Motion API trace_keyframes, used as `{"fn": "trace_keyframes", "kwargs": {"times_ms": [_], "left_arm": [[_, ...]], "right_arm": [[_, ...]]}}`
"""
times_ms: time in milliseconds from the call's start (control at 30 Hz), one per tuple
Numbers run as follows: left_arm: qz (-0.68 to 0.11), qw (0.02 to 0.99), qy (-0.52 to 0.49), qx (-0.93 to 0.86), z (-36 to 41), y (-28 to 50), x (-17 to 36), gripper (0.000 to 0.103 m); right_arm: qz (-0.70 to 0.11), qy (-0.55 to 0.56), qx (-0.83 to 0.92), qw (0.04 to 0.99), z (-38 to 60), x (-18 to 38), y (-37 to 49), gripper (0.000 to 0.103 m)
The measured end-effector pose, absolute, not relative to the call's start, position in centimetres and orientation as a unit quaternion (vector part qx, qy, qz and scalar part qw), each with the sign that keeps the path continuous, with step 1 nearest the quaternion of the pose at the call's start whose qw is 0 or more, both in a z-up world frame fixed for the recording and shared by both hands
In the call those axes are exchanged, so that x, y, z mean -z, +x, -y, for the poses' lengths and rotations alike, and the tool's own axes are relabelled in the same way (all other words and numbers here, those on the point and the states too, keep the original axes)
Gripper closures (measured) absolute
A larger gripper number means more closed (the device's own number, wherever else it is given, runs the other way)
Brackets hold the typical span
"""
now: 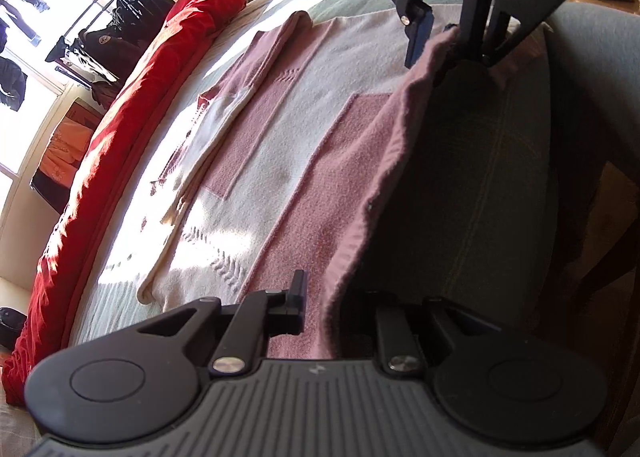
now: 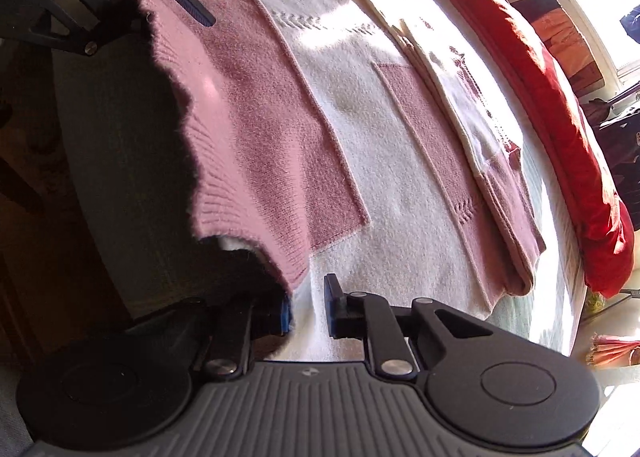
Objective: Fold clothes
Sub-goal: 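Lift the hem with both grippers and fold it over toward the collar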
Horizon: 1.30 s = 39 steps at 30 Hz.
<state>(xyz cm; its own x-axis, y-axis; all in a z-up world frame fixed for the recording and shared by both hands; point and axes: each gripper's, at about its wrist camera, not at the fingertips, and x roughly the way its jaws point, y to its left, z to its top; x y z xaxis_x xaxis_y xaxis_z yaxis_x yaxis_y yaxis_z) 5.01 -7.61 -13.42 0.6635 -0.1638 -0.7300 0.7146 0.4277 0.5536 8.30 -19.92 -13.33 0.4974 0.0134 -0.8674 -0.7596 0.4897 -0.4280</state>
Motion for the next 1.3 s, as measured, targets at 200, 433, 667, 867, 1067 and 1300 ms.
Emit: {"fn": "trace_keyframes", "kwargs": {"times_ms": [200,433,667,867,1067,1300], "left_arm": [[-0.297,0.795,0.458,0.264,6.9,5.4,12.6,0.095],[-0.274,0.808,0.461,0.244,7.4,8.2,10.8,0.095],[-0.254,0.819,0.462,0.226,7.7,11.8,9.3,0.095],[-0.243,0.826,0.462,0.211,7.7,15.2,8.5,0.095],[-0.233,0.833,0.46,0.198,7.8,19.2,8.0,0.095],[-0.23,0.838,0.457,0.19,8.2,23.9,8.2,0.095]], "right_arm": [[-0.424,-0.425,-0.261,0.756,19.7,12.2,8.5,0.098],[-0.397,-0.429,-0.229,0.778,20.3,10.1,10.9,0.098],[-0.38,-0.413,-0.206,0.801,21.0,8.4,14.4,0.098],[-0.367,-0.406,-0.197,0.813,21.2,7.4,17.8,0.098],[-0.358,-0.394,-0.187,0.826,21.5,6.6,22.0,0.097],[-0.356,-0.376,-0.178,0.837,22.1,6.4,26.3,0.097]]}}
